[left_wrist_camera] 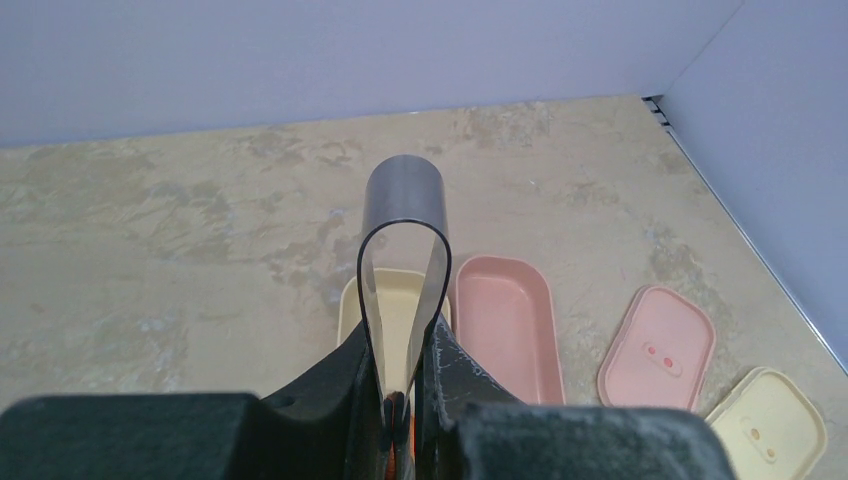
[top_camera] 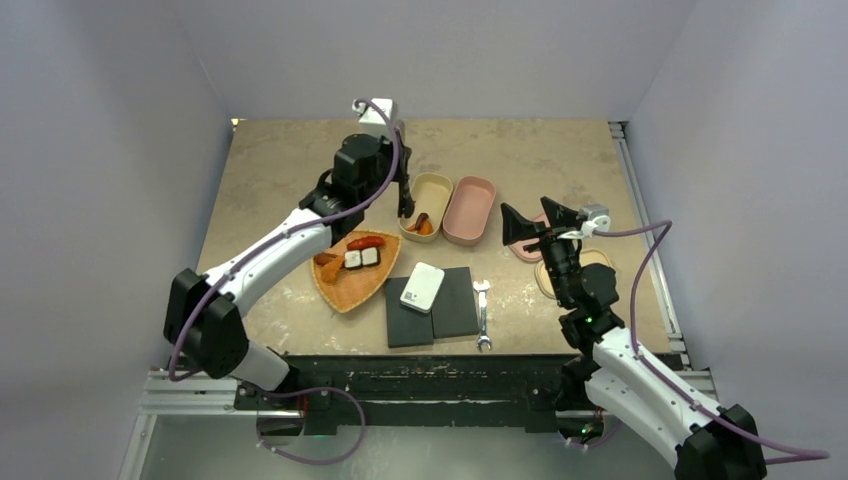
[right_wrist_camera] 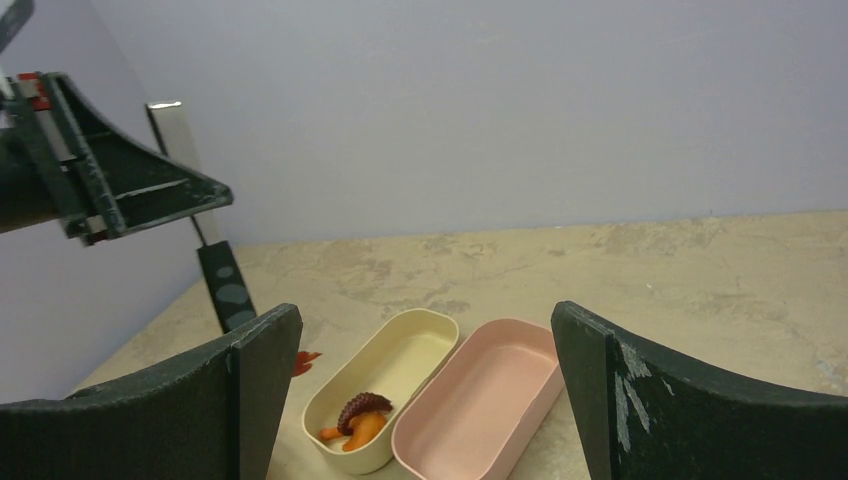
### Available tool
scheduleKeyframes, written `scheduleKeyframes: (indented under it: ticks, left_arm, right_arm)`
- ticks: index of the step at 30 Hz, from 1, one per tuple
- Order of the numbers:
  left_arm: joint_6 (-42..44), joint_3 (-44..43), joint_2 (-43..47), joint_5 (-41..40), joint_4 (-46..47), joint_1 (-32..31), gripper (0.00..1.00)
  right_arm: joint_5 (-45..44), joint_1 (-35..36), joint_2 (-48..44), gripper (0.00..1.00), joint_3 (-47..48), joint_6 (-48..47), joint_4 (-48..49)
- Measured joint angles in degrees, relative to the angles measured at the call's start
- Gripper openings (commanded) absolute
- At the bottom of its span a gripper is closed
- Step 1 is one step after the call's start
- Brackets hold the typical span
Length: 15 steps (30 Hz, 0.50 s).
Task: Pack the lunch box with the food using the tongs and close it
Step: Place the fake food in the packing box.
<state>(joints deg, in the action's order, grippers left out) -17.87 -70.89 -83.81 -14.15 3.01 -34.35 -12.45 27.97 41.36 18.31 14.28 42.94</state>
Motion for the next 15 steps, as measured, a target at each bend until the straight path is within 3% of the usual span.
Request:
scheduleKeyframes:
  ticks: [13,15]
  left_arm:
    - [3.7,-9.6,-19.8,2.6,6.8,-0.3,0.0]
    - [4.0,-10.0,-21.3,2.9,6.6,-0.3,0.05]
  right_arm:
    - [0.0,0.0,0.4,0.99,0.0,-0.2,0.0]
    - [0.0,0.0,0.3,0.99,0.0,-0.2,0.0]
